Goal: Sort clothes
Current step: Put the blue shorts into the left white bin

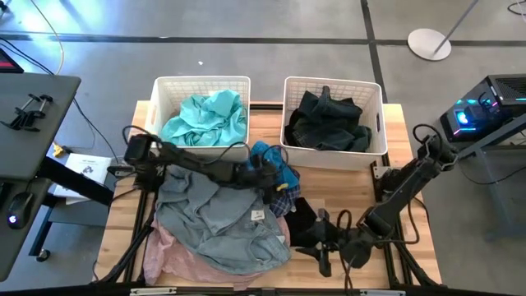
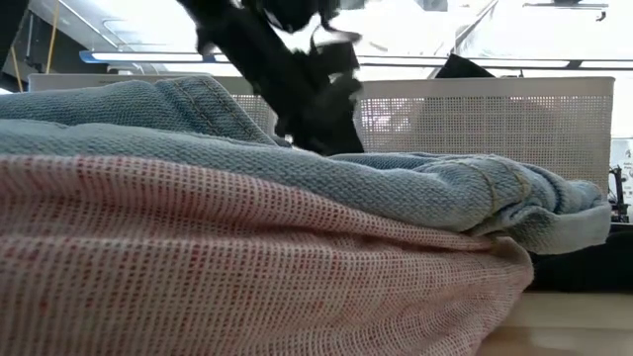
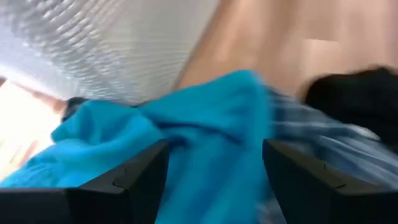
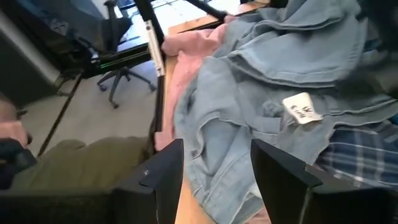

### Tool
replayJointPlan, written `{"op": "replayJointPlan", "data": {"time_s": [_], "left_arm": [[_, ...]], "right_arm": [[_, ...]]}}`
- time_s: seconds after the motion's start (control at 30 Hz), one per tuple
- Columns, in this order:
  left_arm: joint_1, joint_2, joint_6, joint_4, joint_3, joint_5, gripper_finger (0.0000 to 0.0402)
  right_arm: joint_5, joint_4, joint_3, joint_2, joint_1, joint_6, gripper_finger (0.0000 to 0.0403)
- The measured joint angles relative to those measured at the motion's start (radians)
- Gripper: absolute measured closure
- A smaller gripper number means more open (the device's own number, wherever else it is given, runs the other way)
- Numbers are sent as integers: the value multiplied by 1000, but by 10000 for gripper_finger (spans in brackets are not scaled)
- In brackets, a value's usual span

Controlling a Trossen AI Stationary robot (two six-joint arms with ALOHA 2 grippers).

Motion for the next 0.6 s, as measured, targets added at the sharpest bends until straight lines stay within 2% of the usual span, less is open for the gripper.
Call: {"op": "replayJointPlan", "data": {"time_s": [0.1,0.23,0.33,0.5,0.6], "left_arm": [[37,58,-10,-10,14,-25,147],[71,114,-25,-12,15,29,175],[76,135,-18,-19,16,49,231],[59,113,52,-36,15,54,377],[38,40,81,-46,13,43,385]], "right_arm": [[38,-5,0,0,10,-2,226],[48,-6,0,0,9,-8,226],[60,-5,0,0,7,-31,226],[81,-5,0,0,7,-47,226],[81,-6,0,0,7,-45,226]]}}
